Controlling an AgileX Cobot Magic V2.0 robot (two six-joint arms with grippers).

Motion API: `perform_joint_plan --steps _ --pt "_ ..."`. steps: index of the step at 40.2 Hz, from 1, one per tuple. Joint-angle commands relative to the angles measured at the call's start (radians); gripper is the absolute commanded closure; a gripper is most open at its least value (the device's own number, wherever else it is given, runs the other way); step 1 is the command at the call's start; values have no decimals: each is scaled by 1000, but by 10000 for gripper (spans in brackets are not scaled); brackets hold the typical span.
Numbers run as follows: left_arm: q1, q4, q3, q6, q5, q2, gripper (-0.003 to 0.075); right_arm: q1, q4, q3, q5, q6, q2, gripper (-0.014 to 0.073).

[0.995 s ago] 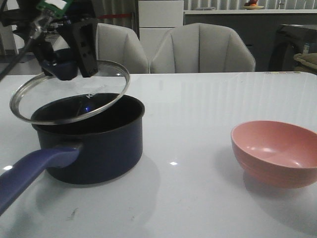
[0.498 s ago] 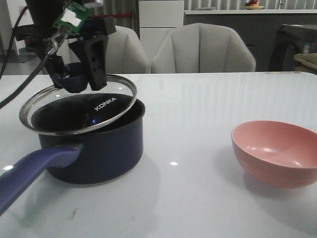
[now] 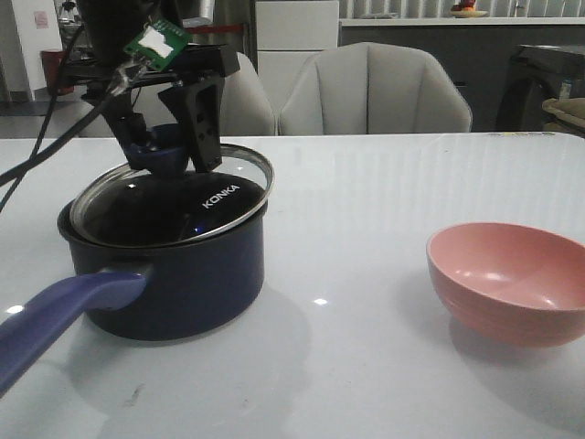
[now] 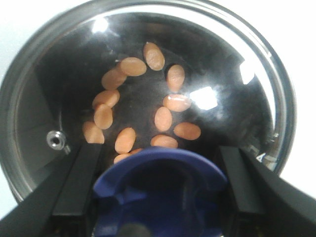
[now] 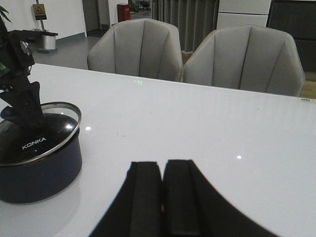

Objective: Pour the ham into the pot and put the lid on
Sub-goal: 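Lower the lid onto the saucepan and open the left gripper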

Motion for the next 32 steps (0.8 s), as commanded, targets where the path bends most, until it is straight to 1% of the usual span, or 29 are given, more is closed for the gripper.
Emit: perform_joint_plan --steps 1,4,32 --pt "-9 -13 -37 -5 49 -58 452 1 6 -27 -78 -5 7 454" --pt "-9 11 -37 -5 49 -58 452 1 6 -27 -78 -5 7 454" --pt "-9 26 -28 -5 49 -71 449 1 6 -27 -78 -5 7 454"
